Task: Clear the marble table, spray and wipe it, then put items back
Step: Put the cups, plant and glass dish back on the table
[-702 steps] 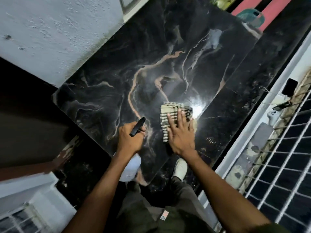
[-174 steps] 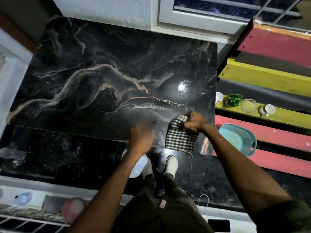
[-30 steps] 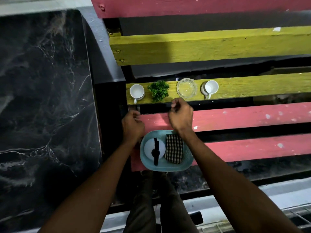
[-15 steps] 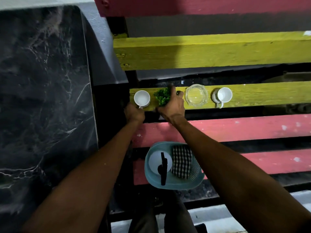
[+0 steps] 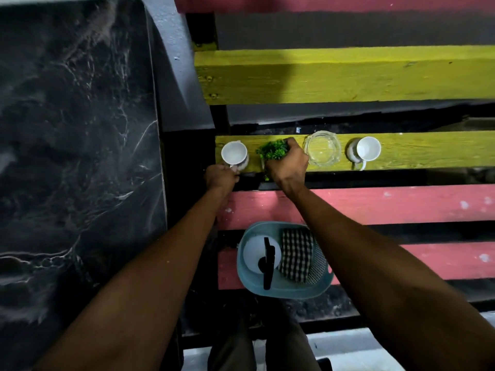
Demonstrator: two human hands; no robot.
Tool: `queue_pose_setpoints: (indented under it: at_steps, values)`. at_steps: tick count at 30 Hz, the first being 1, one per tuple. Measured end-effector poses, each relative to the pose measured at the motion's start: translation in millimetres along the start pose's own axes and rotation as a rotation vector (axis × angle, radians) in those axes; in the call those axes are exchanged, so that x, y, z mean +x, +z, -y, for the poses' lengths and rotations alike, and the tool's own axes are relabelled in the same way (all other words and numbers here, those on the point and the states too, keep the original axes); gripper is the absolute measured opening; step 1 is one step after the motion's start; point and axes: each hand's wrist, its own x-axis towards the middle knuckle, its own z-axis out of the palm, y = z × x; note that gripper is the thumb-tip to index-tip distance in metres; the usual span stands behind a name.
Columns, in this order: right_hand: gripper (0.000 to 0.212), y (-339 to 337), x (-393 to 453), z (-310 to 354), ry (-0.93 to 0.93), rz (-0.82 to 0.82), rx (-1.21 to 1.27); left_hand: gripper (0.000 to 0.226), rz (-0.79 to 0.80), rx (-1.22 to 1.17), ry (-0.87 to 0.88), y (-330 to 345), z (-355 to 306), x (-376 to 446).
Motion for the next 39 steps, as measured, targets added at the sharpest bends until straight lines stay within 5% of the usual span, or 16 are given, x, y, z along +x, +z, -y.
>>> queue_pose_setpoints:
  at_steps: [4,9,12,23,39]
  values:
    - [0.05,-15,-23,3,0.007,0.007,0.027,0.029,0.011,-0.062,-0.005,-9,-1,-24]
    - [0.042,-48,-65,27,-0.037,-0.055,0.085,0.009,-0.001,-0.088,0.075,-24,-16,-73]
    - [0.037,-70,-94,48,-0.111,-0.103,0.111,0.031,-0.021,-0.073,0.159,-31,-30,-107]
    - [0.044,-111,-211,142,-0.25,-0.176,0.146,0.031,-0.052,-0.222,0.368,-127,-69,-212]
    - [0.038,52,-452,286,-0.349,-0.058,0.241,0.027,-0.14,-0.251,0.47,-464,-41,-228]
